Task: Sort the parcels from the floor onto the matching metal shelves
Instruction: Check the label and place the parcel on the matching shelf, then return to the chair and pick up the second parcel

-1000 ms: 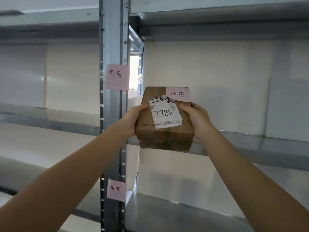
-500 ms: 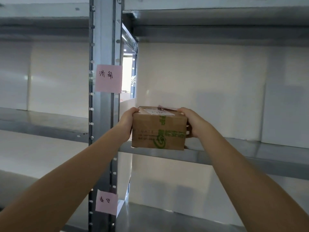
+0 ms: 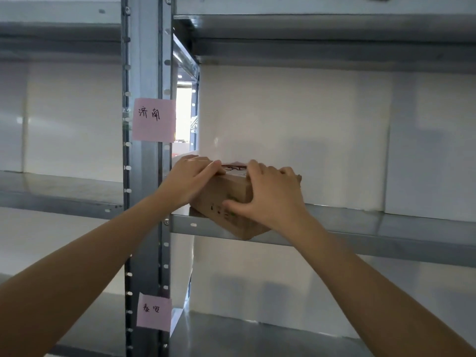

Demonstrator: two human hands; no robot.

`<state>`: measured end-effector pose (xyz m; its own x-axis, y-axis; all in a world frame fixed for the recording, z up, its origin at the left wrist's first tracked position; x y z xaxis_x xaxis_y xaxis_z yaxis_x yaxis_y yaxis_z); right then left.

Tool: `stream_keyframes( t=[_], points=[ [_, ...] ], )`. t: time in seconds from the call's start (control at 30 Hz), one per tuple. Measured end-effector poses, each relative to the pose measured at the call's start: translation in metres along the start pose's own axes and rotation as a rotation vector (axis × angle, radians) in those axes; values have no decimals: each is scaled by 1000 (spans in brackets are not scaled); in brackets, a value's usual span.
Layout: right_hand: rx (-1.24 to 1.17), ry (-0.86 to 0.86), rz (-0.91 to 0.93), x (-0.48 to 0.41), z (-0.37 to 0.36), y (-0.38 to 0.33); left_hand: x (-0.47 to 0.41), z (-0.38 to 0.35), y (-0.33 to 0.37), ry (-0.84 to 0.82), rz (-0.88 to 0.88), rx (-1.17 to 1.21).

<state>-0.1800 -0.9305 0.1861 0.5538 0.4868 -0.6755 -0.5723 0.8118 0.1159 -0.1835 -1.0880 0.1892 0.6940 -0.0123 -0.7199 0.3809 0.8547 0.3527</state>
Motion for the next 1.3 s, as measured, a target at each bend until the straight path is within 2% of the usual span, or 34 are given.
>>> stream_keyframes(
  t=[0.13, 0.23, 0.3, 0.43, 0.57, 0.67, 0.77, 0.83, 1.1, 1.3],
  points=[
    [-109, -48, -94, -8, -11, 41, -1, 0, 1, -131, -77, -37],
    [-255, -112, -156, -11, -30, 65, -3, -17, -12, -221, -128, -332],
    [-304, -113, -173, -16, -38, 71, -4, -27, -24, -214, -92, -508],
    [-312, -106, -195, -21, -47, 79, -7, -35, -32, -133, -96, -638],
    [-319, -37, -195, -18, -45, 84, -11, -30, -28, -149, -29, -499],
    [-284, 81, -173, -10, -34, 90, -10, -17, -16, 6, 39, -376],
    [-204, 186, -181, 1, -19, 101, -11, -15, -2, 136, 47, -438],
    [-137, 232, -187, 10, -7, 108, -13, -21, 4, 167, 28, -470],
    [49, 272, -285, 60, 39, 163, -27, -74, 69, 115, -169, -475],
    [112, 265, -393, 131, 64, 235, -21, -139, 144, 46, -238, -411]
  ],
)
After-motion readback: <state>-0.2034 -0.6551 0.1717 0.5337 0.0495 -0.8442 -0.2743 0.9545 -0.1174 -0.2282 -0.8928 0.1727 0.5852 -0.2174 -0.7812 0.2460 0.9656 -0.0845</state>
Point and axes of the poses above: each hand's wrist, its own x-axis away from the middle knuckle, its own z-axis out of the back of the hand, y = z × x, the point moved 5 cm from there along -x, towards the middle knuckle, and after that the axes turned 2 degrees about z, right-handed, at the moved point
